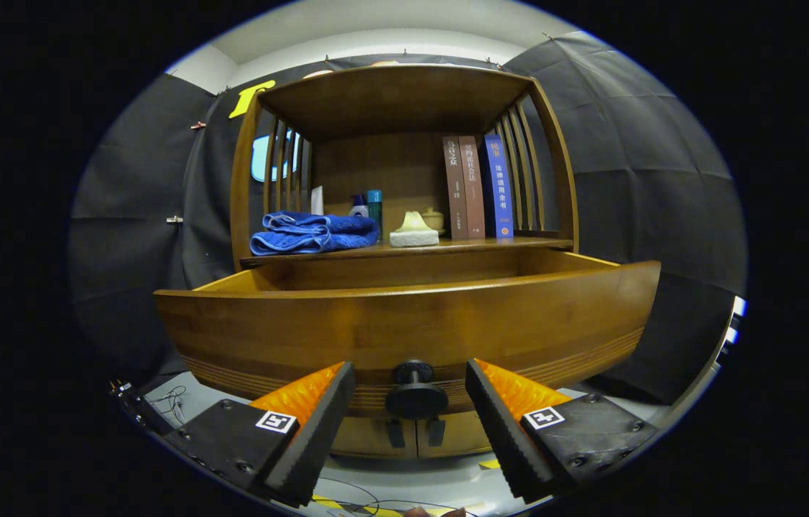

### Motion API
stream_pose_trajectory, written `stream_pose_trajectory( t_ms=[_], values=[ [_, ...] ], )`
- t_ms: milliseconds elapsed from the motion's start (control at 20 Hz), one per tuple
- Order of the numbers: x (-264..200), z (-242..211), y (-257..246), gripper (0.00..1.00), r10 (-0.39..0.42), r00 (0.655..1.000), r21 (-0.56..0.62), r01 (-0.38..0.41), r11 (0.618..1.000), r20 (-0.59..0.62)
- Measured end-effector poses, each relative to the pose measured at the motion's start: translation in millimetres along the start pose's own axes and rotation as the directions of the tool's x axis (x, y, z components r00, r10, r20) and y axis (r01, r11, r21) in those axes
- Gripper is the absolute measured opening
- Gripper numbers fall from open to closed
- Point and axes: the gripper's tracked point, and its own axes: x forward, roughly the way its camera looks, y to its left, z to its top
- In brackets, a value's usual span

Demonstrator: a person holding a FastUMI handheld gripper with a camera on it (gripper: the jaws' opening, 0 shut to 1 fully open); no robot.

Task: Pull open the drawer, take out the items inside it, and place them on the countertop above the cabinet.

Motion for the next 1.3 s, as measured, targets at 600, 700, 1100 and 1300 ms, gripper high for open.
stream_pose_trajectory(
  t_ms=[600, 700, 1100, 1300],
  values=[
    [17.3, 4.5, 5.4, 0.99, -0.001, 1.0, -0.072, 0.0, 0.997, -0.016],
    [24.2, 8.5, 6.8, 0.99, -0.004, 1.0, -0.072, 0.002, 0.997, -0.018],
    [83.4, 17.2, 0.6, 0.99, 0.005, 0.999, -0.069, -0.008, 0.998, -0.037],
    [112.8, 20.3, 3.2, 0.99, 0.003, 0.999, -0.072, -0.006, 0.997, -0.035]
  ],
)
